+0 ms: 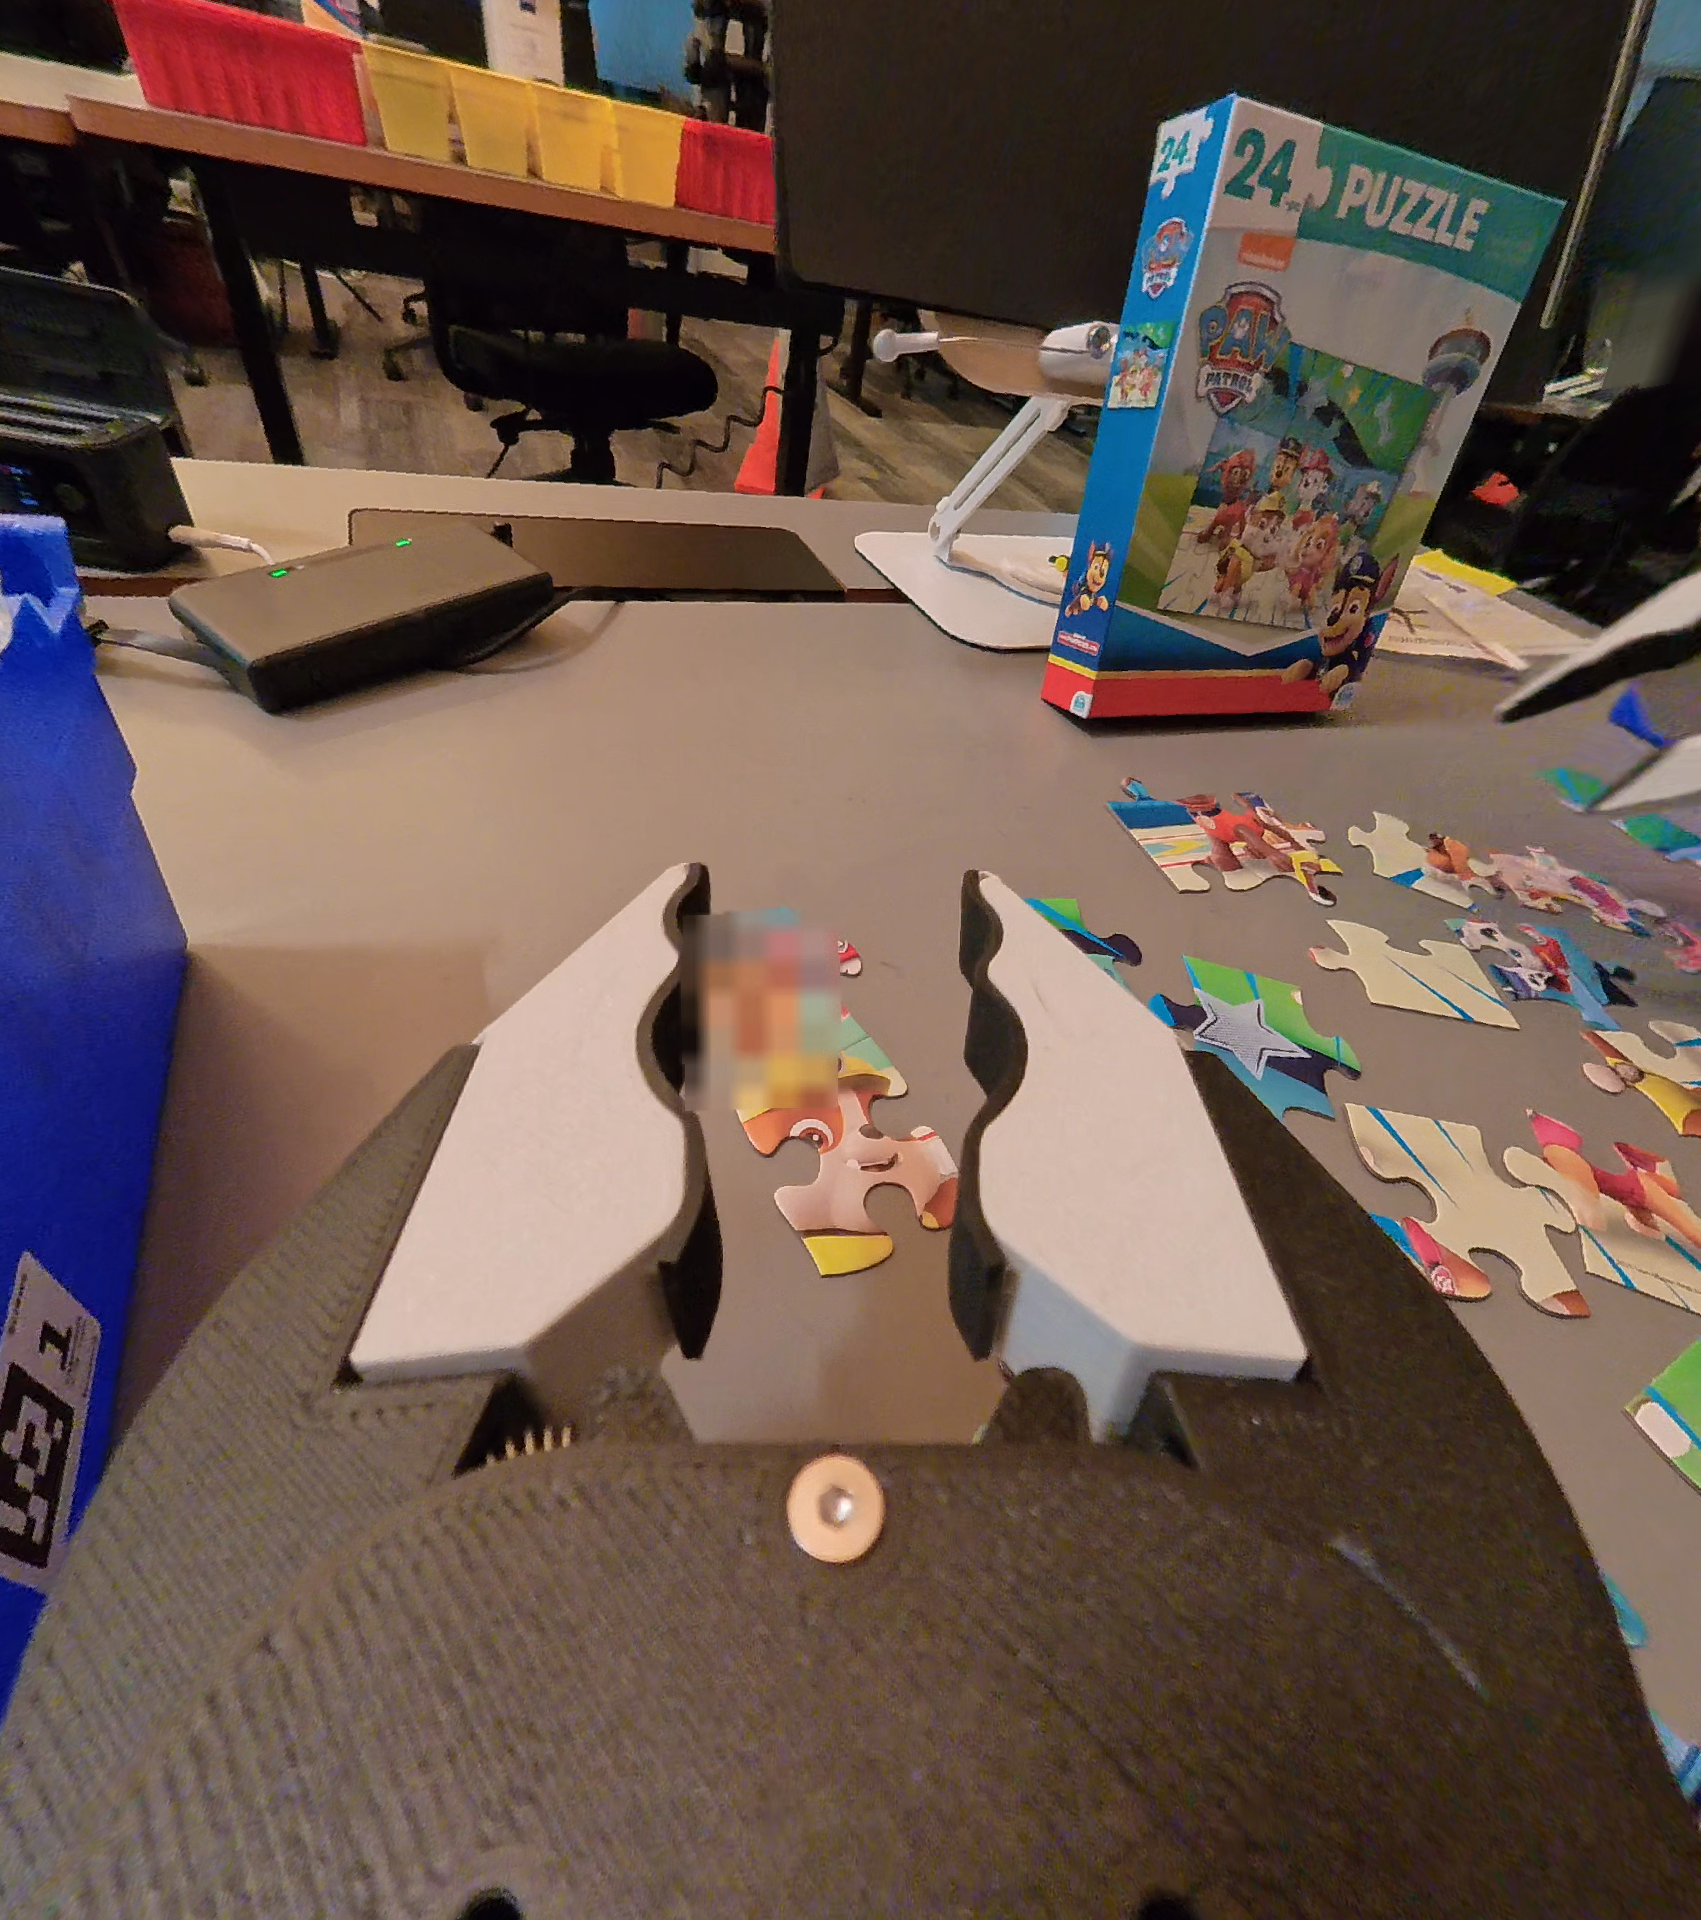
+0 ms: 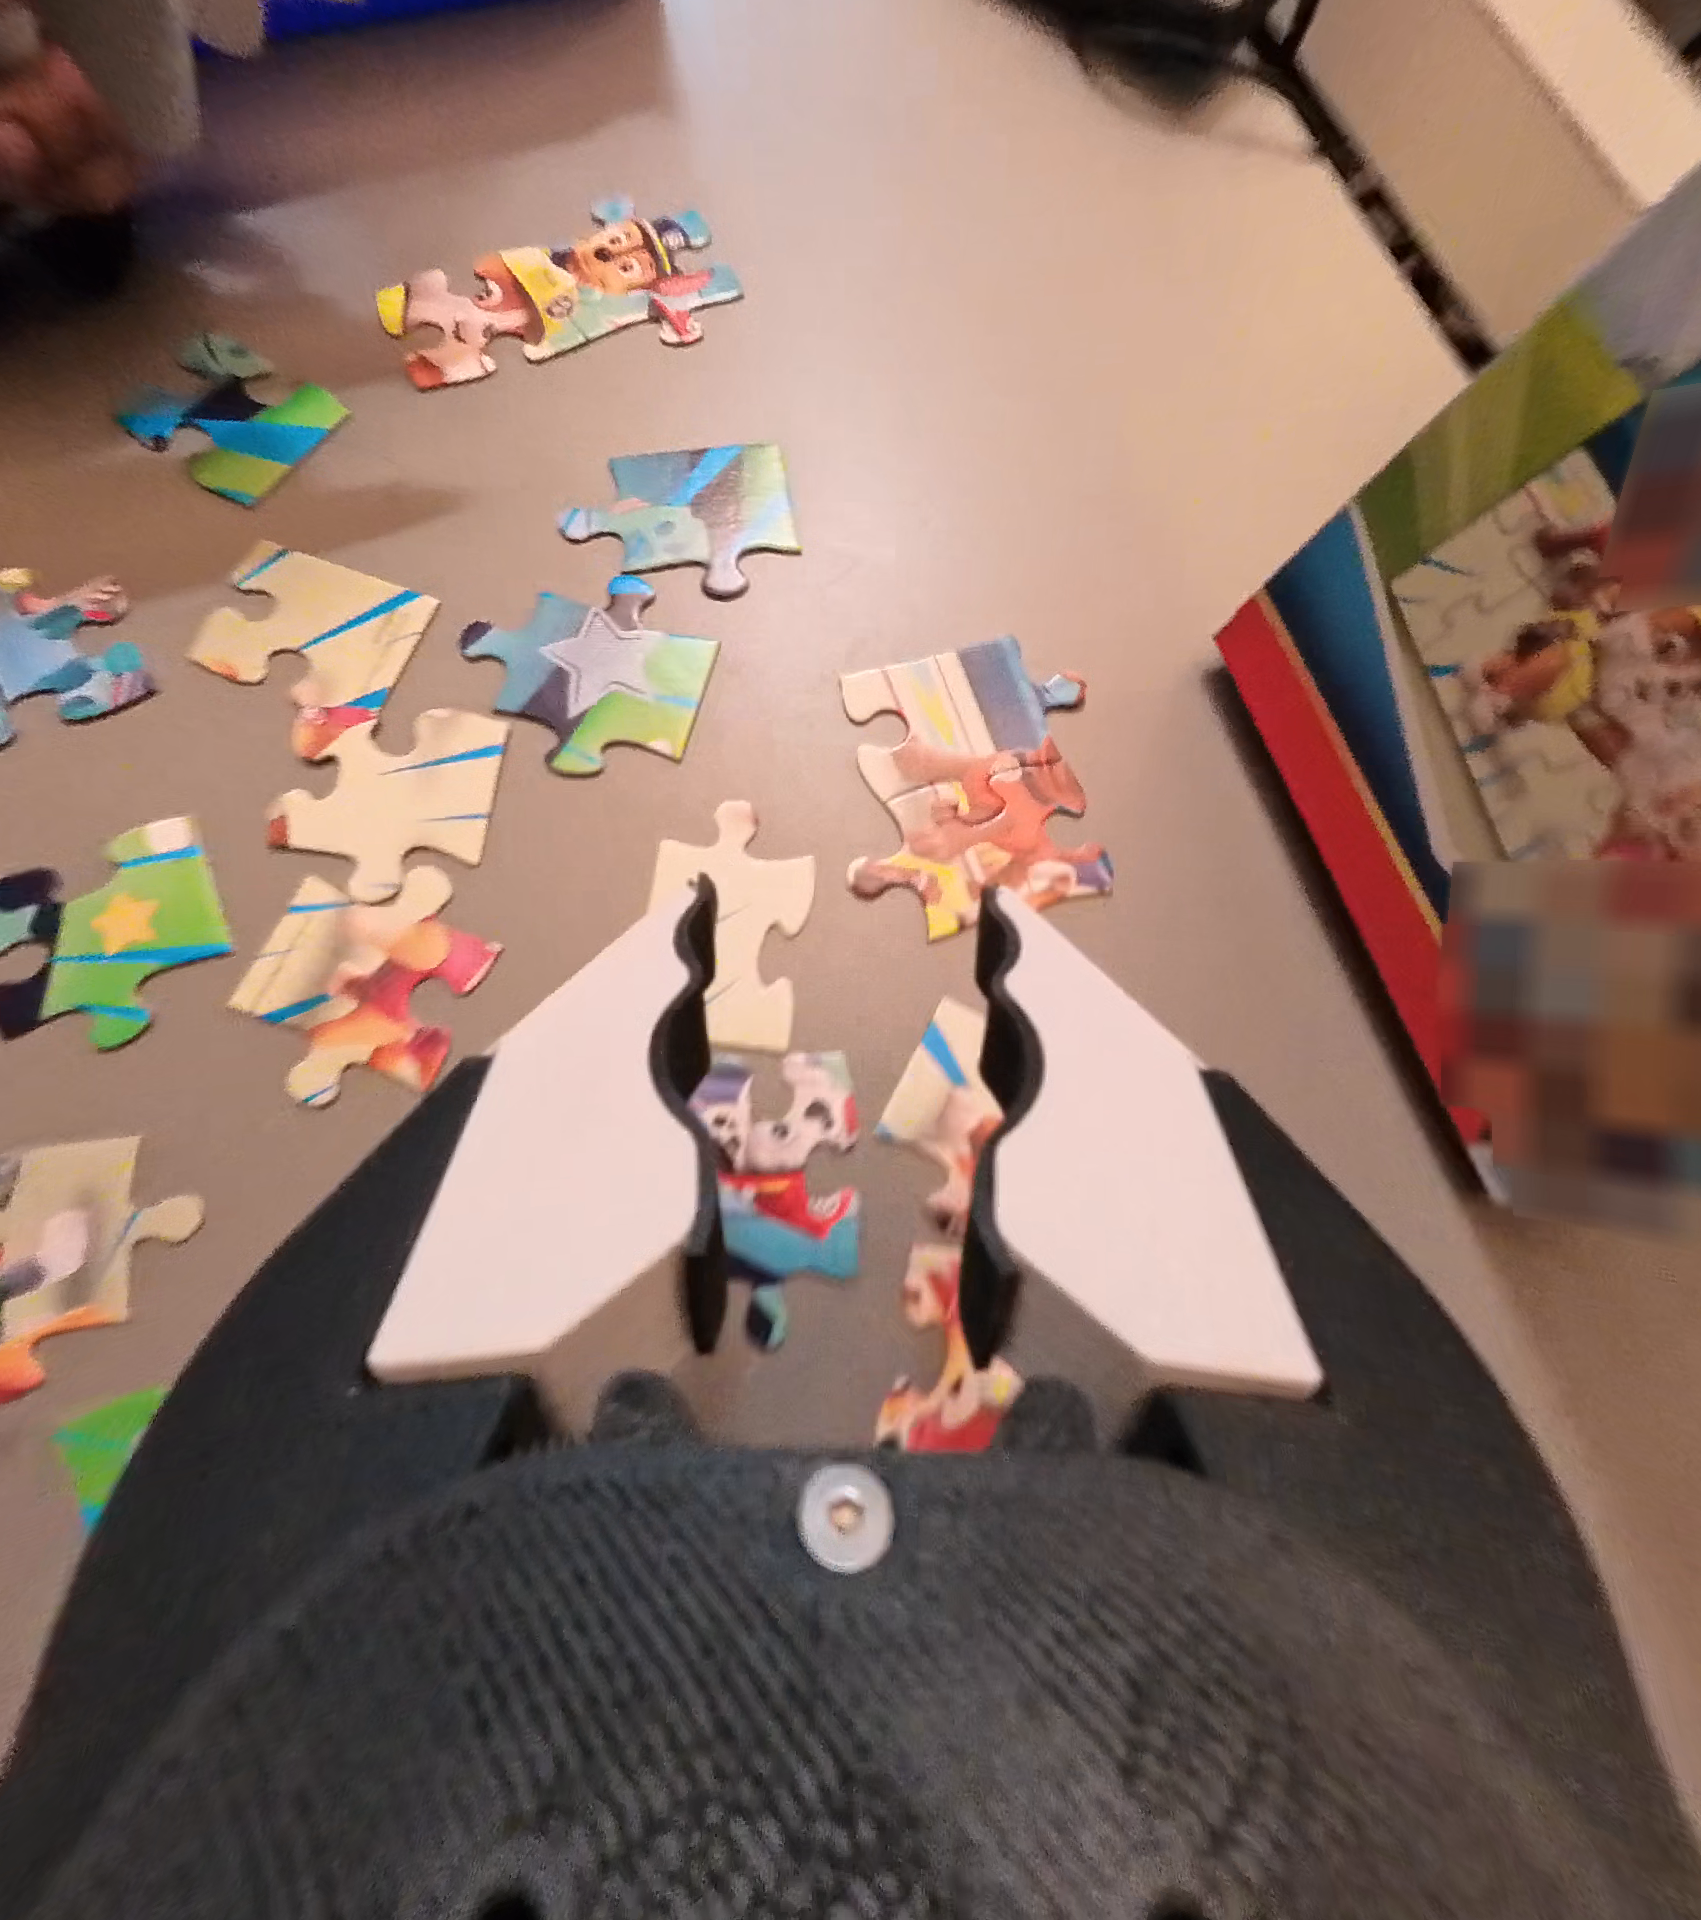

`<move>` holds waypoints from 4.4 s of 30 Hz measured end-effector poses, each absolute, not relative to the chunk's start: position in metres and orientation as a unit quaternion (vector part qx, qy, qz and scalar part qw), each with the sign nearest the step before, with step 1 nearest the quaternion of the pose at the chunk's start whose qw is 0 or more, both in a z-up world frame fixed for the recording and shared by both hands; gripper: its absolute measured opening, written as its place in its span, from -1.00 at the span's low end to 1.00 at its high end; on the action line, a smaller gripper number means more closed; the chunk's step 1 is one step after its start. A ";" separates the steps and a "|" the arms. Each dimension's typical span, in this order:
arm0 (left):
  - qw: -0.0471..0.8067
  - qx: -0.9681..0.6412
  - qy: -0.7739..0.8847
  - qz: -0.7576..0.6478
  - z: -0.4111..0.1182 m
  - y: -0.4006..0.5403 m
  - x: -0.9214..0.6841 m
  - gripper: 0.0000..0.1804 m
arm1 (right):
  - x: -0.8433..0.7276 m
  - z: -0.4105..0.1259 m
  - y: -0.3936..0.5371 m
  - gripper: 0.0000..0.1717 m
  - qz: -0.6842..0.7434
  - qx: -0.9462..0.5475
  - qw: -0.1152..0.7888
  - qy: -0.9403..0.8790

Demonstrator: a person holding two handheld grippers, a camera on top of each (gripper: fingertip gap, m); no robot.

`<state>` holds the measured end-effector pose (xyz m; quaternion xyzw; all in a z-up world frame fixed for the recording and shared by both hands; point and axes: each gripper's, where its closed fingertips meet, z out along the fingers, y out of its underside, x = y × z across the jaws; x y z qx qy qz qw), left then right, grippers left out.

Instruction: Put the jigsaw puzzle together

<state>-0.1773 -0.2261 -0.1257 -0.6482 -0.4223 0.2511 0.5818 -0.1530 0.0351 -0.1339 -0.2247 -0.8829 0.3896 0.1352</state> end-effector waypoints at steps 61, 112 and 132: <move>0.709 -0.580 -0.306 0.260 -0.073 -0.117 -0.132 -0.48 | -0.085 -0.083 0.243 -0.41 0.599 -0.450 0.396 -0.531; 0.712 -0.589 -0.321 0.207 -0.082 -0.110 -0.135 -0.51 | -0.090 -0.095 0.230 -0.40 0.582 -0.443 0.377 -0.568; 0.711 -0.591 -0.321 0.206 -0.083 -0.110 -0.135 -0.51 | -0.090 -0.097 0.227 -0.41 0.579 -0.442 0.374 -0.574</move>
